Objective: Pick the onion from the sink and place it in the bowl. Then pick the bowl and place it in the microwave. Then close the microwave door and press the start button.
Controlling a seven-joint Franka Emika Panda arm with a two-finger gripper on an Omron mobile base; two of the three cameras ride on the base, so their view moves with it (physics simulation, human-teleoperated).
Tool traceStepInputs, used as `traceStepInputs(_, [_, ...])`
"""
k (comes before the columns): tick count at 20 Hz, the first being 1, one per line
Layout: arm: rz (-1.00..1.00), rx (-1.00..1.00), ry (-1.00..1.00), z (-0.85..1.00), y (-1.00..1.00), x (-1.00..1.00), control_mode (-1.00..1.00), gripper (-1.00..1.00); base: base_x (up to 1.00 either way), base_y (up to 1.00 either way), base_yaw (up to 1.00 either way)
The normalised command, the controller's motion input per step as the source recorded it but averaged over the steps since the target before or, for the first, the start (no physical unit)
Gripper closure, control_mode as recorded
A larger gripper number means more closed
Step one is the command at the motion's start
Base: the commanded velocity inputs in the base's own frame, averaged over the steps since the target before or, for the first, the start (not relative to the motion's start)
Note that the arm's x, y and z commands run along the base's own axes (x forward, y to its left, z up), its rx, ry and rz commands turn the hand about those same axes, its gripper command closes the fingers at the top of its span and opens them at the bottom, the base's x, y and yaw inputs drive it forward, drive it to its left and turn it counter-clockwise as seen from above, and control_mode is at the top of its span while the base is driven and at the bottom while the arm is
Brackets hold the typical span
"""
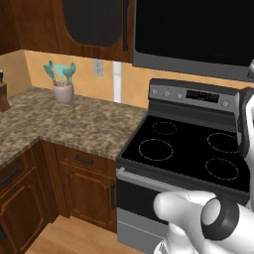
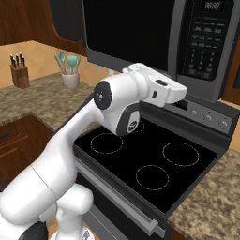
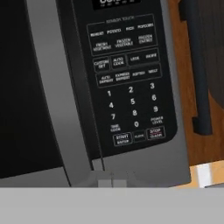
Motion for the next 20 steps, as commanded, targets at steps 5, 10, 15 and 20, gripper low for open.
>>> traceStepInputs(5, [0.04,0.06,0.00,0.00,-0.39,0.21,-1.00,1.00,0.00,0.00,0.00])
traceStepInputs(10, [0.02,0.04,0.00,0.00,-0.27,0.30,-1.00,1.00,0.00,0.00,0.00])
traceStepInputs(15, [0.01,0.03,0.00,0.00,-0.24,0.20,-1.00,1.00,0.00,0.00,0.00])
traceStepInputs(20, [0.00,0.00,0.00,0.00,-0.06,0.29,-1.00,1.00,0.00,0.00,0.00])
